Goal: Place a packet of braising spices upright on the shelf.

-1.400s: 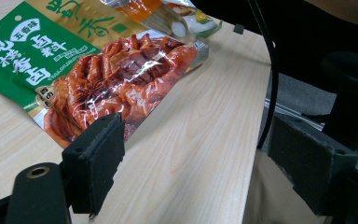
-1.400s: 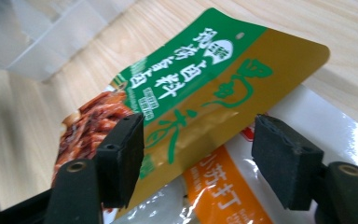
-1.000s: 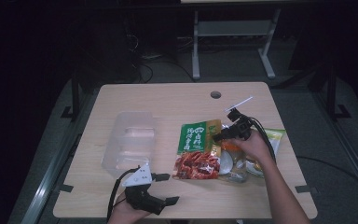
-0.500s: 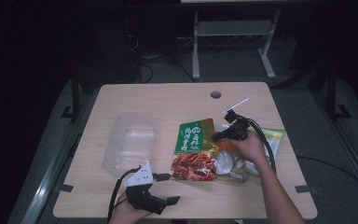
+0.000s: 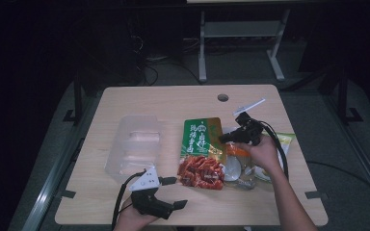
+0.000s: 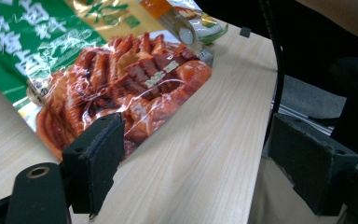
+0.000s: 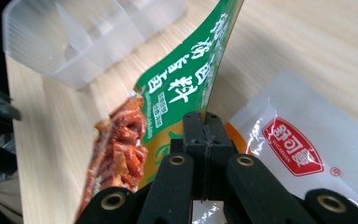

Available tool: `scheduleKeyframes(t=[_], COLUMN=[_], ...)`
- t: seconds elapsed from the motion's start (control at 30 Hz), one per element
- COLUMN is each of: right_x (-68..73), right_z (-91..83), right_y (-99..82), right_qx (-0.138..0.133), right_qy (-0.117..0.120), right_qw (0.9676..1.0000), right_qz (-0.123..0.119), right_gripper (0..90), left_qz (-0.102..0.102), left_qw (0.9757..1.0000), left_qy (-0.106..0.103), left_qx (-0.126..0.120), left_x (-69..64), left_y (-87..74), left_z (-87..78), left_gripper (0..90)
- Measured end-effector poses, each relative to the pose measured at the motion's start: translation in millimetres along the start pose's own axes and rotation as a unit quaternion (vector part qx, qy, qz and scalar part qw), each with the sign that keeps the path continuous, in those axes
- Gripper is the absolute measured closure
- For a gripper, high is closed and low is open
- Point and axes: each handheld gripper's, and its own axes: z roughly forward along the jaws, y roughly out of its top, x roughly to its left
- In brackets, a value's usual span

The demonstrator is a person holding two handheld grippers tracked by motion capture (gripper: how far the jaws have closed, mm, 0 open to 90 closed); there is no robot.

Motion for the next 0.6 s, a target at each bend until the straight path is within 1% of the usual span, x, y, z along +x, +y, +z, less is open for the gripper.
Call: scheduleKeyframes(t=[0.03, 0.07, 0.1, 0.13, 0.17, 0.2, 0.27, 0.3, 0.33, 0.37, 0.4, 0.43, 0.47, 0.5, 0.53, 0.6], right_x=[2.2, 6.5, 9.5, 14.7, 18.4, 24.1, 30.0, 30.0, 35.8, 37.5, 40.1, 43.3, 45.4, 46.6, 46.6, 47.4], right_z=[-2.8, -7.0, -9.7, -14.8, -18.1, -23.7, -30.6, -30.6, -38.0, -40.3, -42.9, -46.6, -49.2, -51.3, -51.3, -54.6], right_y=[-0.4, -0.8, -0.7, -0.9, -1.2, -2.1, -4.0, -4.0, -6.5, -7.5, -8.7, -11.4, -14.0, -16.8, -16.8, -24.0], right_qx=[-0.006, -0.014, -0.016, -0.023, -0.029, -0.037, -0.048, -0.048, -0.058, -0.061, -0.063, -0.074, -0.082, -0.088, -0.088, -0.094], right_qy=[0.000, 0.001, 0.000, 0.000, -0.003, -0.003, -0.005, -0.005, -0.007, -0.008, -0.009, -0.009, -0.007, -0.007, -0.007, -0.008], right_qw=[1.0000, 0.9998, 0.9998, 0.9993, 0.9989, 0.9983, 0.9971, 0.9971, 0.9959, 0.9954, 0.9953, 0.9940, 0.9932, 0.9926, 0.9926, 0.9919], right_qz=[-0.004, -0.012, -0.015, -0.029, -0.037, -0.044, -0.059, -0.059, -0.069, -0.074, -0.073, -0.080, -0.082, -0.083, -0.083, -0.085], right_gripper=[90.0, 90.0, 90.0, 90.0, 90.0, 90.0, 90.0, 90.0, 90.0, 90.0, 90.0, 90.0, 90.0, 90.0, 90.0, 90.0], left_qz=[-0.001, 0.002, 0.009, 0.005, 0.007, 0.007, 0.007, 0.007, 0.008, 0.002, 0.002, -0.013, -0.013, -0.020, -0.020, -0.027], left_qw=[1.0000, 1.0000, 0.9999, 1.0000, 0.9999, 0.9998, 0.9998, 0.9998, 0.9997, 0.9997, 0.9997, 0.9998, 0.9998, 0.9995, 0.9995, 0.9990], left_qy=[-0.003, -0.003, 0.001, 0.001, 0.002, 0.012, 0.014, 0.016, 0.022, 0.023, 0.023, 0.017, 0.017, 0.022, 0.022, 0.035], left_qx=[0.002, 0.006, 0.008, 0.008, 0.011, 0.013, 0.011, 0.011, 0.012, 0.009, 0.009, 0.000, 0.000, -0.001, -0.001, 0.003], left_x=[-0.5, -0.7, -1.4, -2.5, -2.5, -2.9, -2.4, -1.7, -0.3, 2.0, 2.0, 6.5, 6.5, 10.1, 10.1, 14.6], left_y=[1.2, 2.3, 4.8, 6.4, 7.8, 11.0, 12.8, 15.0, 18.2, 21.7, 21.7, 26.6, 26.6, 30.7, 30.7, 34.4], left_z=[1.7, 2.6, 5.2, 7.5, 8.9, 12.5, 14.6, 16.7, 19.8, 23.5, 23.5, 30.8, 30.8, 37.0, 37.0, 44.3], left_gripper=[18.4, 18.3, 18.3, 18.2, 18.1, 18.0, 17.4, 17.4, 16.0, 15.9, 16.0, 16.0, 16.0, 16.0, 16.0, 16.0])
